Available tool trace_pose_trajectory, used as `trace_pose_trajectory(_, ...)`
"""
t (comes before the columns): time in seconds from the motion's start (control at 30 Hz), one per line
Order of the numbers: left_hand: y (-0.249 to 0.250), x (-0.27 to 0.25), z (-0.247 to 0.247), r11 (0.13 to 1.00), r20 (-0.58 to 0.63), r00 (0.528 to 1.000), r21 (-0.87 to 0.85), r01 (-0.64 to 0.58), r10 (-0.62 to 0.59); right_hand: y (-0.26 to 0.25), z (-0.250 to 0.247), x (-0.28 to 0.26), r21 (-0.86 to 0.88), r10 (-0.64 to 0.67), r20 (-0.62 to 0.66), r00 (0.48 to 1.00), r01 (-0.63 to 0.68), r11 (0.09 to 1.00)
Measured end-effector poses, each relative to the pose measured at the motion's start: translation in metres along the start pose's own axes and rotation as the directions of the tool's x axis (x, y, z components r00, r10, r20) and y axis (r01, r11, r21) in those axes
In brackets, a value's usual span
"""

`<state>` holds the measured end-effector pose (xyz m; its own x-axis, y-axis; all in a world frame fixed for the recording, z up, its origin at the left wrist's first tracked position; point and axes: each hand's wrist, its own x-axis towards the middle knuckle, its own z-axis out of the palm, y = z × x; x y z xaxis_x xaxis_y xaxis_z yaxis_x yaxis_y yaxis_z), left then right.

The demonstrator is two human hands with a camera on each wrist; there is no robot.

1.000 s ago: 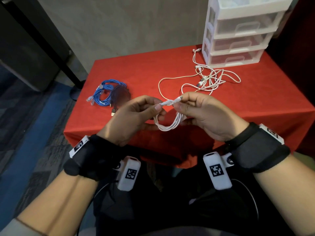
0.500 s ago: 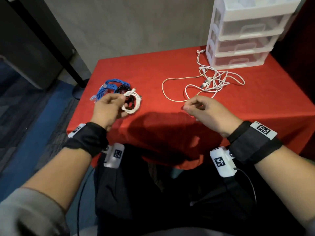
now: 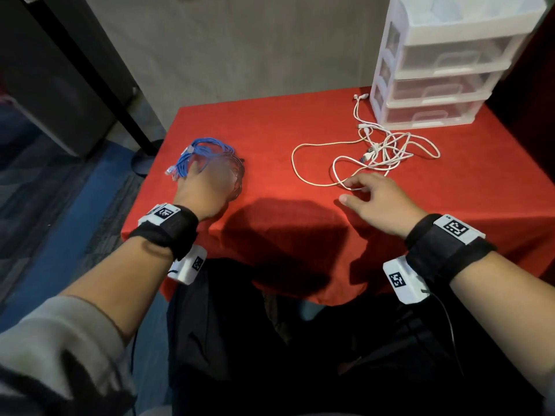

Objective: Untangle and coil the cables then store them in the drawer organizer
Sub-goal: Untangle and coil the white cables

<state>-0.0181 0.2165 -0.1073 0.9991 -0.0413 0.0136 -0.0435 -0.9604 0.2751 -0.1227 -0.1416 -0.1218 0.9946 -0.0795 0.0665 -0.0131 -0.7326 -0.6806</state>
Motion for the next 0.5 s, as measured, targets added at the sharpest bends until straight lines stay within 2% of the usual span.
trace_pose_trajectory(0.13,0.006,0.031,-0.004,1.0,0.043,0.999,-0.026,0.0,0.001,0.002,0.001,-0.002,-0.045,-0.011,-0.004,1.0,0.011,0.999)
trace_pose_trajectory(0.3,0.016,0.061,-0.009,1.0,0.04,0.999,-0.009,-0.011,0.011,0.005,0.001,0.0,-0.088,-0.034,-0.003,0.999,0.034,0.996)
trace_pose_trajectory(0.37,0.017,0.066,-0.009,1.0,0.036,0.999,-0.004,0.02,-0.02,0.007,0.001,0.005,-0.104,-0.023,-0.002,1.0,0.023,0.994)
trace_pose_trajectory(0.43,0.023,0.063,-0.009,0.997,-0.02,0.997,-0.023,0.074,-0.074,0.009,0.003,0.01,-0.125,-0.013,-0.001,1.0,0.013,0.992)
trace_pose_trajectory(0.5,0.037,0.054,-0.006,0.993,-0.143,0.987,-0.106,0.06,-0.075,0.007,0.005,0.011,-0.13,0.008,-0.017,1.0,-0.01,0.991)
